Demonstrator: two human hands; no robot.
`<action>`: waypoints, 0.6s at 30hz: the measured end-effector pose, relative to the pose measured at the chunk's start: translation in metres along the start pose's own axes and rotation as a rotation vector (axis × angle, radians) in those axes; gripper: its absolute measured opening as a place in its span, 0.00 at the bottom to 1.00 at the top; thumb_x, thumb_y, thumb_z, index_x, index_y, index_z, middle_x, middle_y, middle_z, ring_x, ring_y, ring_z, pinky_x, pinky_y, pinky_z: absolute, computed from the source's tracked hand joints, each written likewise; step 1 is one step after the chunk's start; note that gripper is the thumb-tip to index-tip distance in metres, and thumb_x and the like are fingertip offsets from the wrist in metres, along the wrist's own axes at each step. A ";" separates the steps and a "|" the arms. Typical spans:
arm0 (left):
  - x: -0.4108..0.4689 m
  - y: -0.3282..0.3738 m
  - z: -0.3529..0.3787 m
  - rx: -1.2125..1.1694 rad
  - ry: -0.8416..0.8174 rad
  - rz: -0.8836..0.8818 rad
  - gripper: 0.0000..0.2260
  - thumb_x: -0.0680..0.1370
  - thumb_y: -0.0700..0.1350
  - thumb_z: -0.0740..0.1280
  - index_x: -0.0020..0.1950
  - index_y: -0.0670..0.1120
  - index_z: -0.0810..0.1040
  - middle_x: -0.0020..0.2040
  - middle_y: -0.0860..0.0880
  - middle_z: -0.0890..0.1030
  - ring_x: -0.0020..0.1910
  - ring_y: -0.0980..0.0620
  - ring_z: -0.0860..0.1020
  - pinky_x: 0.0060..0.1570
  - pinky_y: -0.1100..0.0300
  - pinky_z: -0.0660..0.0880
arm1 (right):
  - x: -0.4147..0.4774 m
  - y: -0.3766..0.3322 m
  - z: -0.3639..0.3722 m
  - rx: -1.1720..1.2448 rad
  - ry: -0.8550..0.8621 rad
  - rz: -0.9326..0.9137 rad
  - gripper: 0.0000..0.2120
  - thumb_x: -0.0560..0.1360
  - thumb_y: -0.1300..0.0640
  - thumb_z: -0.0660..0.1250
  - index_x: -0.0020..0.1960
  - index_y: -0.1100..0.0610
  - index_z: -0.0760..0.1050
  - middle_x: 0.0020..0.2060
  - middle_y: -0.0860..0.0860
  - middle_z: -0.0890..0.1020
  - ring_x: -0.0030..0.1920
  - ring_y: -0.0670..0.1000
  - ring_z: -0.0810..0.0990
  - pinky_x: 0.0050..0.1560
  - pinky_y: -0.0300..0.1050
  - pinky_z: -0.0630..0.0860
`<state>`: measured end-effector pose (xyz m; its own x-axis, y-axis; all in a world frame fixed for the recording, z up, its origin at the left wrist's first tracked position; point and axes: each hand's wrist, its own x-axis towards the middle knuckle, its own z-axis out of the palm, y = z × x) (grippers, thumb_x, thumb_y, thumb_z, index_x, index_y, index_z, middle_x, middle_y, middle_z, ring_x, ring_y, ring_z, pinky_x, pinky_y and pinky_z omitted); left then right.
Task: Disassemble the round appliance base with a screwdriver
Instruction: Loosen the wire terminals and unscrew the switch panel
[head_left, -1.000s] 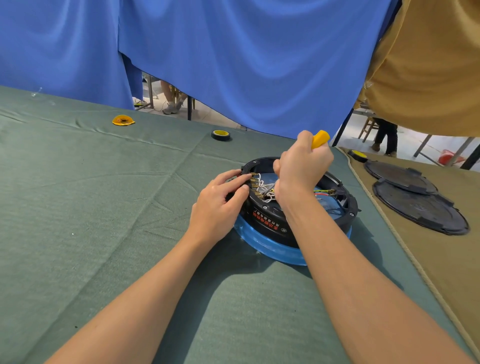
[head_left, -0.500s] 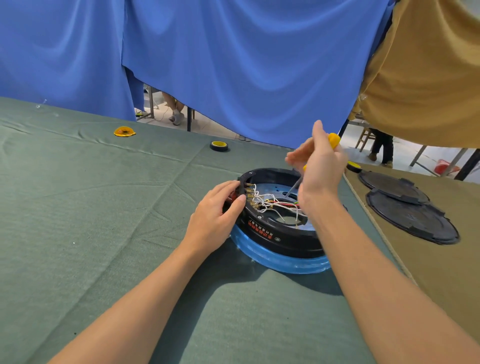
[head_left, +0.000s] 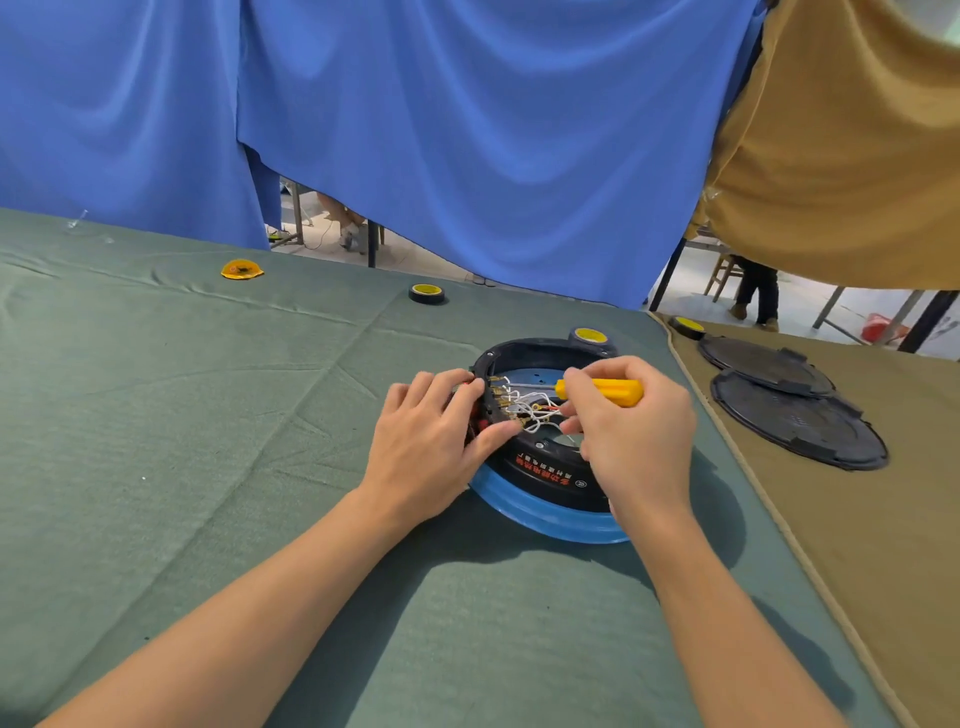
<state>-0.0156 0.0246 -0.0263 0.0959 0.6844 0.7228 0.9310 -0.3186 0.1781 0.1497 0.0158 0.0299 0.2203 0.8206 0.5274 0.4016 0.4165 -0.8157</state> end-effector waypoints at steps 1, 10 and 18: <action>0.001 0.000 0.000 0.004 -0.019 0.010 0.31 0.77 0.65 0.55 0.58 0.40 0.80 0.63 0.44 0.78 0.60 0.43 0.77 0.53 0.48 0.73 | -0.001 0.001 -0.001 -0.025 0.008 0.005 0.06 0.71 0.52 0.69 0.36 0.46 0.76 0.28 0.46 0.82 0.30 0.48 0.82 0.43 0.57 0.80; 0.001 -0.003 0.002 -0.257 -0.265 -0.111 0.45 0.67 0.75 0.51 0.74 0.44 0.64 0.78 0.51 0.60 0.70 0.48 0.68 0.66 0.54 0.65 | -0.009 0.004 0.001 -0.047 0.037 -0.052 0.11 0.74 0.52 0.66 0.33 0.53 0.72 0.26 0.49 0.80 0.27 0.47 0.80 0.39 0.56 0.80; 0.001 -0.004 0.003 -0.266 -0.270 -0.106 0.46 0.67 0.75 0.50 0.77 0.48 0.60 0.79 0.54 0.57 0.74 0.51 0.64 0.70 0.49 0.65 | -0.010 0.001 0.001 -0.074 -0.002 -0.091 0.10 0.73 0.53 0.66 0.33 0.54 0.72 0.27 0.53 0.79 0.30 0.55 0.80 0.42 0.59 0.78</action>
<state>-0.0182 0.0287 -0.0282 0.1266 0.8590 0.4960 0.8200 -0.3720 0.4349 0.1473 0.0086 0.0238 0.1782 0.7816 0.5978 0.4842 0.4592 -0.7447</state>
